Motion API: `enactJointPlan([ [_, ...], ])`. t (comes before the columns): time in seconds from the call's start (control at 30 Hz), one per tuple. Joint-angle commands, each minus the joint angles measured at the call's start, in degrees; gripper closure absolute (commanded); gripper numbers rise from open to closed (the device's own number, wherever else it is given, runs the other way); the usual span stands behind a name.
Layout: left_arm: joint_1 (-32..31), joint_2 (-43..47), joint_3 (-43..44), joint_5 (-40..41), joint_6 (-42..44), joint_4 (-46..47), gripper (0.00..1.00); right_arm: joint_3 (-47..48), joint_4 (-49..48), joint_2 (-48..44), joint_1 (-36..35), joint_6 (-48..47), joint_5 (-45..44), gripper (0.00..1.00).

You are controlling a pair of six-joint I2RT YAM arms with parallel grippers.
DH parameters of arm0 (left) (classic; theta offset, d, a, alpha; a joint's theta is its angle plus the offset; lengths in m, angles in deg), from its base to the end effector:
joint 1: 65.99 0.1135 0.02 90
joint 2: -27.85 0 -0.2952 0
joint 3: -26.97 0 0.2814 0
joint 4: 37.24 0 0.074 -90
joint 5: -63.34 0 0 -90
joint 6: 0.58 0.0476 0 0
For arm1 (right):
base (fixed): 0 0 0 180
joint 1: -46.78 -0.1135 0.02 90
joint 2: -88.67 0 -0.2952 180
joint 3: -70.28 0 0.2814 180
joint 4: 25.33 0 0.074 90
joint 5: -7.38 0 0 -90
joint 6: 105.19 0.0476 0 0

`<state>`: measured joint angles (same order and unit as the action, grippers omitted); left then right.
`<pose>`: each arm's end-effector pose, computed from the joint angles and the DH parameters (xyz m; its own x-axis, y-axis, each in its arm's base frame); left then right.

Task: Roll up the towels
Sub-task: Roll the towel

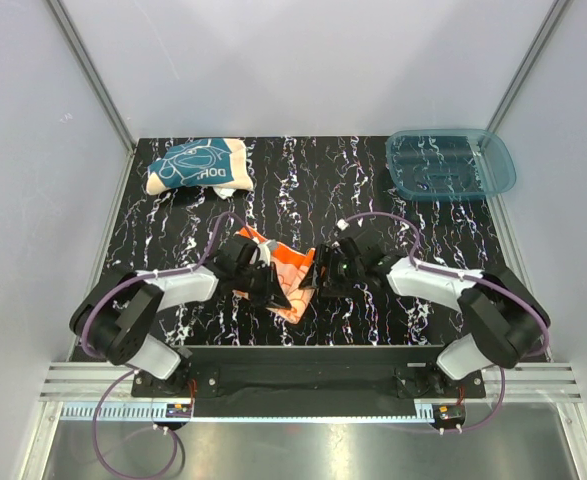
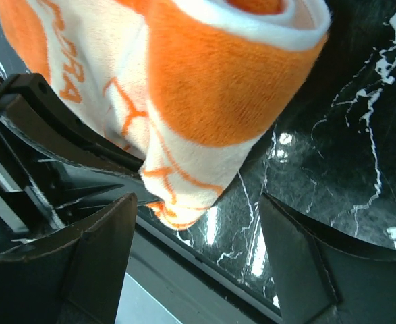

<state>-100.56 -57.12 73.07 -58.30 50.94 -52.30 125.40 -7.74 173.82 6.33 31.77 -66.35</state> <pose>0.2169 -0.1798 0.1384 -0.9799 0.0319 -0.1971 0.1631 0.6970 -0.6983 0.2344 0.2173 0.1784 -0.9439 0.1173 -0.3088 -0.1123 0.7652 0.6339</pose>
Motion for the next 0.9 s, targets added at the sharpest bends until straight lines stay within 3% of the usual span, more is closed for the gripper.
enactJointPlan([
  [0.0,2.22,-4.23,-2.58,-2.46,-0.02,0.81,1.00,-0.71,-8.25,2.48,-0.51,0.59,1.92,0.20],
  [0.3,5.38,-7.22,-2.93,-4.57,-0.98,0.55,1.00,-1.41,-17.21,9.77,-0.51,0.32,2.62,0.27],
  [0.43,6.53,-8.98,-3.28,-6.24,-1.33,1.16,1.00,-2.64,-22.32,12.41,-0.51,0.94,3.76,0.42],
  [0.47,6.53,-9.07,-3.19,-6.24,-1.34,1.42,0.99,-2.81,-23.63,13.11,-0.51,1.46,4.03,0.54],
  [0.57,6.53,-7.67,-3.02,-4.67,-0.72,0.38,0.89,-2.64,-21.64,12.86,-0.51,2.52,3.42,0.73],
  [0.77,4.52,2.95,-0.12,7.54,3.23,-10.16,0.66,0.78,-8.39,10.57,-0.51,2.44,0.87,0.80],
  [0.87,1.10,7.35,2.51,14.13,4.11,-15.35,0.46,2.98,-2.32,10.04,-0.60,2.09,0.95,0.83],
])
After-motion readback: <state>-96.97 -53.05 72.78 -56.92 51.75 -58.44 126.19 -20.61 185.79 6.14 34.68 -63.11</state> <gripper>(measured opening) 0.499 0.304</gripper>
